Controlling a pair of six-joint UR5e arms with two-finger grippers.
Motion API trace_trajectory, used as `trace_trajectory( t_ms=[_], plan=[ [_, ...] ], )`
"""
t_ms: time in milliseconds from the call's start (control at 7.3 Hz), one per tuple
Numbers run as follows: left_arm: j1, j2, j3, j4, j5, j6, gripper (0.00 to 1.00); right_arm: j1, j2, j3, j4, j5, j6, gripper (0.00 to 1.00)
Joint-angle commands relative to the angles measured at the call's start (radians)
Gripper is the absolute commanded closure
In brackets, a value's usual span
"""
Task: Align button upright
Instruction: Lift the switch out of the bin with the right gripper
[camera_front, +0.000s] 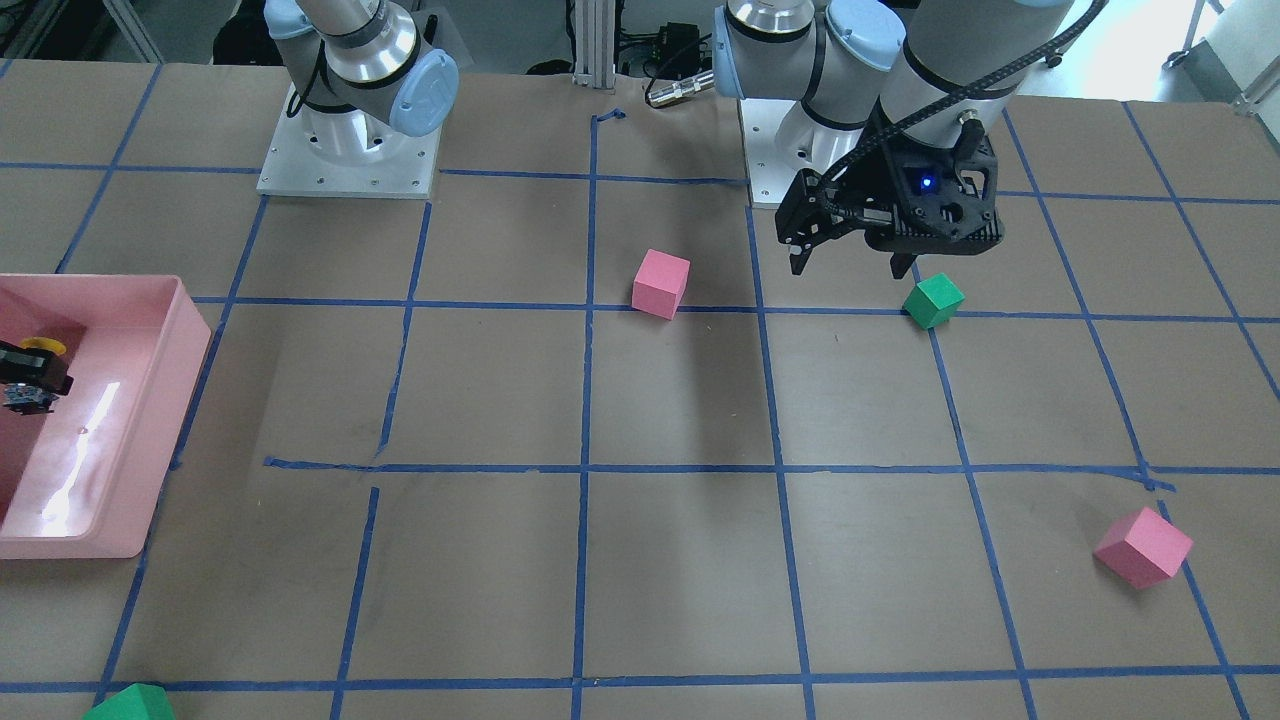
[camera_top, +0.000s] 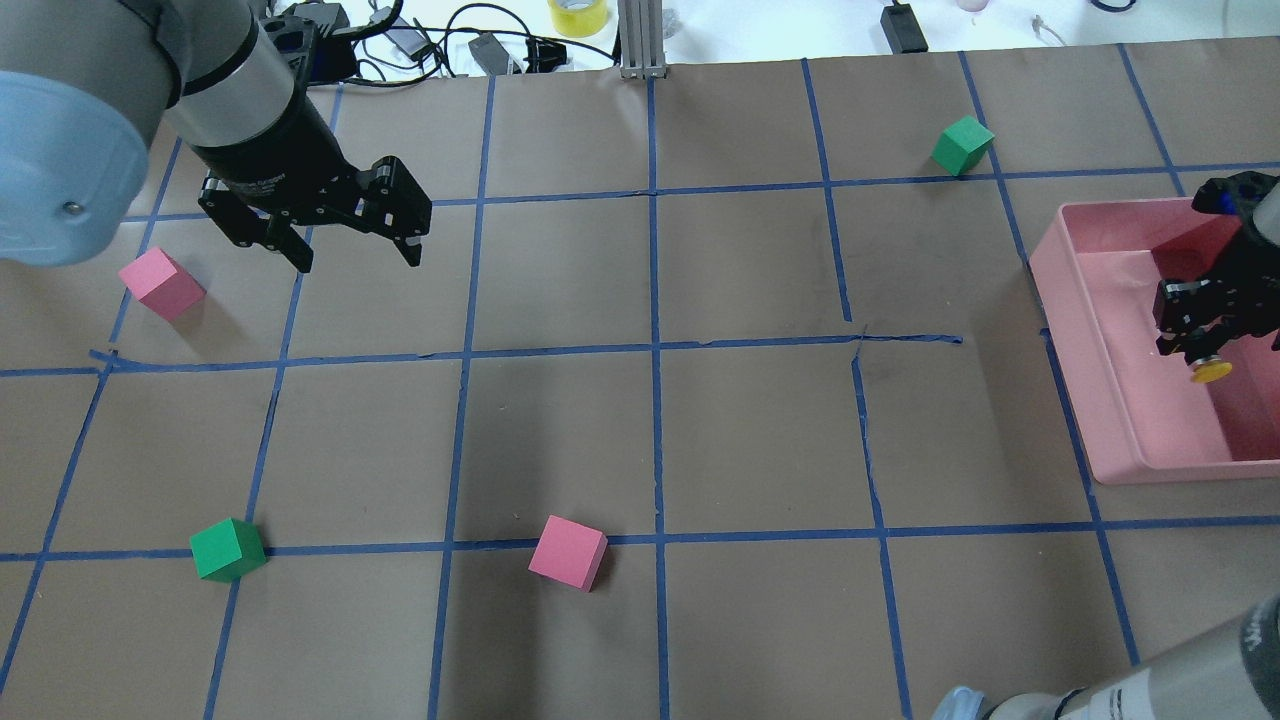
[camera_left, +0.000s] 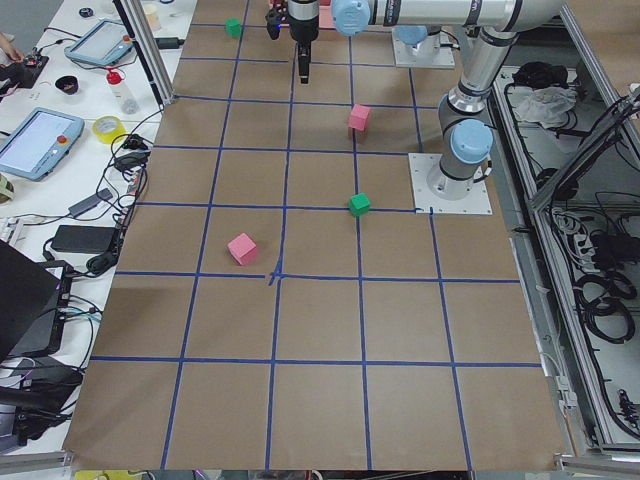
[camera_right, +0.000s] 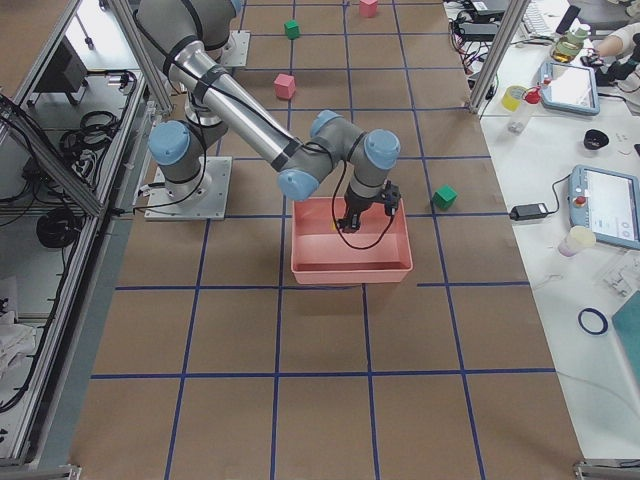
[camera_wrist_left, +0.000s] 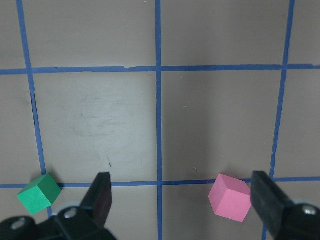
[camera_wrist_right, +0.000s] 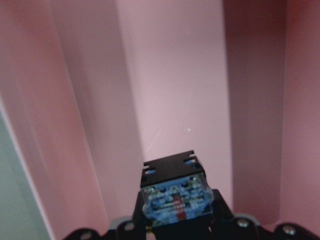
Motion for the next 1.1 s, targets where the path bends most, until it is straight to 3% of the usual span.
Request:
trace_trajectory(
  t_ms=[0,274,548,685,958],
  plan=[
    [0.0,0.0,0.0,0.0,0.0,0.0,0.0,0.077,-0.042,-0.122,0.122,-0.002,0.002,1.0],
    [0.0,0.0,-0.002,0.0,0.0,0.0,0.0,0.292,-0.042,-0.167,0.138,-0.003,0.18,1.0],
    [0.0,0.0,-0.002,0.0,0.0,0.0,0.0,0.527,0.028,-0.22,0.126,0.021,0.47,1.0],
    [0.0,0.0,-0.002,0.0,0.0,0.0,0.0,0.621,0.098,-0.259,0.067,0.062,0.579,1.0],
    [0.0,0.0,-0.002,0.0,0.0,0.0,0.0,0.701,0.221,-0.274,-0.068,0.133,0.686,1.0]
  ],
)
